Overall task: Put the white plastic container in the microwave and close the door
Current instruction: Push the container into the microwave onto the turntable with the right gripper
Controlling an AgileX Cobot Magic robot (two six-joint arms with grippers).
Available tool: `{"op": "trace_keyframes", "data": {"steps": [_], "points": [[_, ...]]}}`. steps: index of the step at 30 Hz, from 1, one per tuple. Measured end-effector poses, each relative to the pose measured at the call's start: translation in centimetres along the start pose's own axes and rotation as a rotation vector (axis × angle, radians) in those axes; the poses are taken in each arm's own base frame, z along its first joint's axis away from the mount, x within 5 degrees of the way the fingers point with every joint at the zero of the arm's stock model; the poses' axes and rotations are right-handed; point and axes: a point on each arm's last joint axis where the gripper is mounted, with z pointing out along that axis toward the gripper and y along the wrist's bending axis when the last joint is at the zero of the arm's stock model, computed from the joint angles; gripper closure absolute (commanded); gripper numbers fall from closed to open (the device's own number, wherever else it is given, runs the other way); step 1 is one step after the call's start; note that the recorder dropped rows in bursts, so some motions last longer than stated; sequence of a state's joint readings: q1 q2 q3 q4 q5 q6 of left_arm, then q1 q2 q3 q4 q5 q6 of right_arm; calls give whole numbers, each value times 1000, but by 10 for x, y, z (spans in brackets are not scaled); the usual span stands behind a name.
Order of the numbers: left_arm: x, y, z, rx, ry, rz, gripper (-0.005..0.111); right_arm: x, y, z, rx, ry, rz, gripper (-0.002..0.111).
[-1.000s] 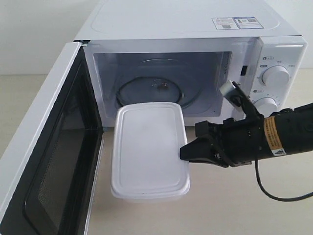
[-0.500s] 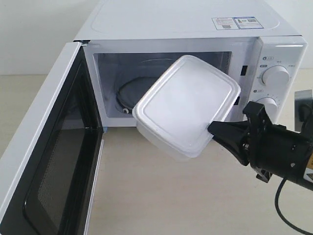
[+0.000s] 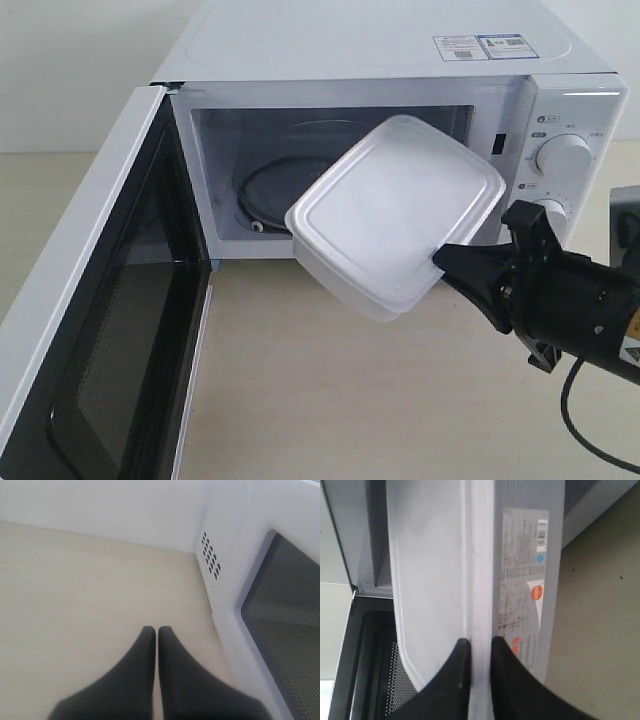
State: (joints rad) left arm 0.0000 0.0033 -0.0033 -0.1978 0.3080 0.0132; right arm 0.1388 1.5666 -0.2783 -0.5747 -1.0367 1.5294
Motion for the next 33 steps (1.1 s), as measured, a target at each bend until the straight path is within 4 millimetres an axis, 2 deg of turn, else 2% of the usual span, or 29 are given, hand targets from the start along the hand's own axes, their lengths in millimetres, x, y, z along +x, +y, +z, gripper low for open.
{"op": "trace_keyframes", "data": {"steps": [9, 18, 29, 33], "points": [[0, 0, 0, 0, 0, 0, 102, -9, 7, 16, 54, 1, -3, 109], [0, 0, 0, 0, 0, 0, 102, 1, 36, 57, 54, -4, 6, 109], [0, 0, 0, 0, 0, 0, 102, -2, 21, 102, 122, -109, 176, 109], [0, 0, 0, 0, 0, 0, 102, -11, 28, 118, 107, -151, 209, 109]]}}
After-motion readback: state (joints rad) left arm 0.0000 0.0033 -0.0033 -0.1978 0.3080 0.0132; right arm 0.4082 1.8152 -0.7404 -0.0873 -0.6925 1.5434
